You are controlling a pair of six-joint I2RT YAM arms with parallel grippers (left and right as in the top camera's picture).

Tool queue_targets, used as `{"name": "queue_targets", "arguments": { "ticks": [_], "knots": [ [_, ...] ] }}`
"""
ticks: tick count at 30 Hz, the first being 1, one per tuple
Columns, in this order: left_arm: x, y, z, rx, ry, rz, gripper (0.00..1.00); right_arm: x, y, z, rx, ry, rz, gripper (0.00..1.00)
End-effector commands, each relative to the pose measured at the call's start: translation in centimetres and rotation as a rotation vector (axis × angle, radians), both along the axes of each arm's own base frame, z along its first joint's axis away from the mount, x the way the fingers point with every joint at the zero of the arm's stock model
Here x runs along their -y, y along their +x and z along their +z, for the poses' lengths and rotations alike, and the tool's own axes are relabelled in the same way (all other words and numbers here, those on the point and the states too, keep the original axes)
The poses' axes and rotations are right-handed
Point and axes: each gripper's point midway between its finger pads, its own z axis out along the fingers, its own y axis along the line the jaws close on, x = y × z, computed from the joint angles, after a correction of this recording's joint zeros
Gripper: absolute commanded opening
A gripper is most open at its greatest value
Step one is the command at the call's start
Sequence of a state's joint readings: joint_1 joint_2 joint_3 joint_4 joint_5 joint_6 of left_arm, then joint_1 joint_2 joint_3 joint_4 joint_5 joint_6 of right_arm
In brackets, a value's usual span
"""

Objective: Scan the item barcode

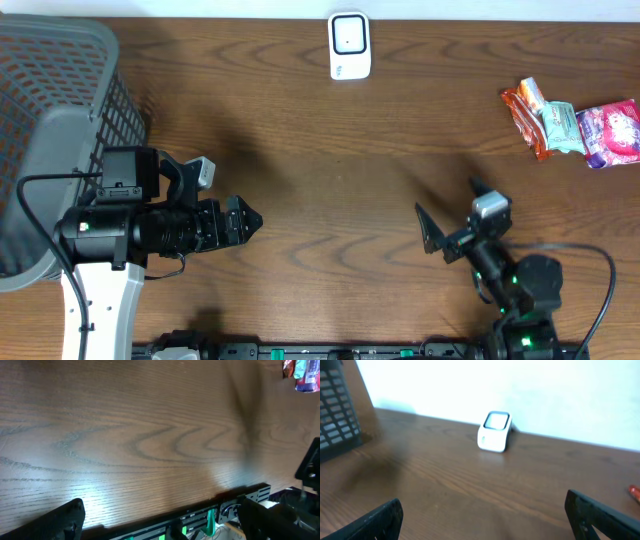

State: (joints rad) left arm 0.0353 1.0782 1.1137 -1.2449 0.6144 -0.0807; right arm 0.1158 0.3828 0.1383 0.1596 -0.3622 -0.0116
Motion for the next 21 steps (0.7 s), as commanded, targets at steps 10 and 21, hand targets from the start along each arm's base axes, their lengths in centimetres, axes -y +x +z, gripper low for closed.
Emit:
{"name": "queue_targets", "arguments": {
  "ticks": [10,21],
  "knots": [
    [0.0,0.0,0.0,0.006,0.009,-0.01,0.98,2.2,-1.2,-1.2,0.106,-0.011,-0.106,0.99],
    [0.0,0.0,0.0,0.006,0.009,-0.01,0.98,6.3,-0.8,-3.4,0.011,-0.018,-0.352,0.99]
  ]
}}
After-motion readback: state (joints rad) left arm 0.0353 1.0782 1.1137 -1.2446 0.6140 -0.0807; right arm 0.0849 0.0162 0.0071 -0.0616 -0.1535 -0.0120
